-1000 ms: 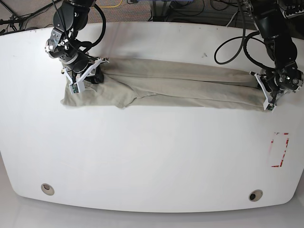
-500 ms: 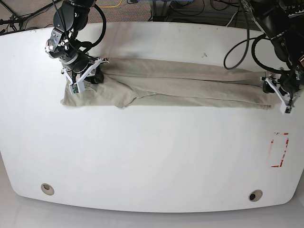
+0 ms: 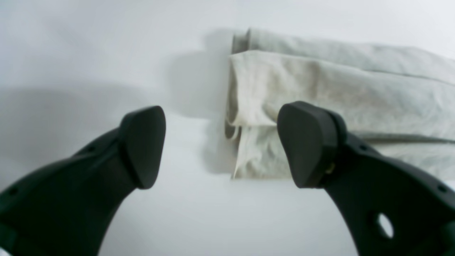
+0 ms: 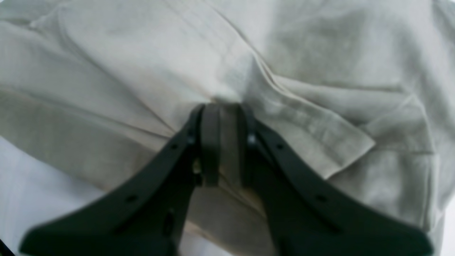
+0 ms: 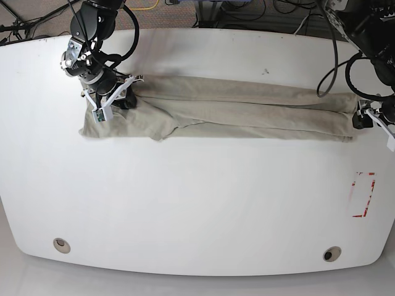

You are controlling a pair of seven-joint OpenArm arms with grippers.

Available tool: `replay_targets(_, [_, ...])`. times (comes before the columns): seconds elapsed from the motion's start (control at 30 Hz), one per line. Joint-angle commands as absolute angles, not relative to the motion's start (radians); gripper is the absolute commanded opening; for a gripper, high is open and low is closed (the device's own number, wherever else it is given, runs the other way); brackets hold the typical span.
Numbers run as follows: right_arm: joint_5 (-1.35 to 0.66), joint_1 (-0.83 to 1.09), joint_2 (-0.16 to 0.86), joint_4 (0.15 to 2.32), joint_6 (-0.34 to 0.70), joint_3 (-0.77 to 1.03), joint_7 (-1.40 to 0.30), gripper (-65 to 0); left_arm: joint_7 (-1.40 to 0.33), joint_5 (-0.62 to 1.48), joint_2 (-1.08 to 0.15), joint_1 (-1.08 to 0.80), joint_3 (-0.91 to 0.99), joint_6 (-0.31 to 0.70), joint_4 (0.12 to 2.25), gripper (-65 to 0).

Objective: Fold the T-shirt properly
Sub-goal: 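Release the left gripper and regrasp the strip's end beside it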

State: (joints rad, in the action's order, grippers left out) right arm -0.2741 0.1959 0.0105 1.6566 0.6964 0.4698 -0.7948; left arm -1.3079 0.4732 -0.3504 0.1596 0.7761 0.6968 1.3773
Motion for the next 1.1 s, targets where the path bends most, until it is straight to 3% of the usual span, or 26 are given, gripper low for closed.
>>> replay_targets(0.0, [-0.275,0.194,0.016,1.669,0.698,0.47,-0.799,-56.6,-1.274,0.49,-0.386,0.177,0.786,0.698,1.323,-15.3])
replay_targets(1.07, [-0.28,0.191,0.016,1.672,0.698,0.473,-0.786,-56.8,-1.162,0.487,-0.39,0.185,0.648,0.698,1.116,-15.3])
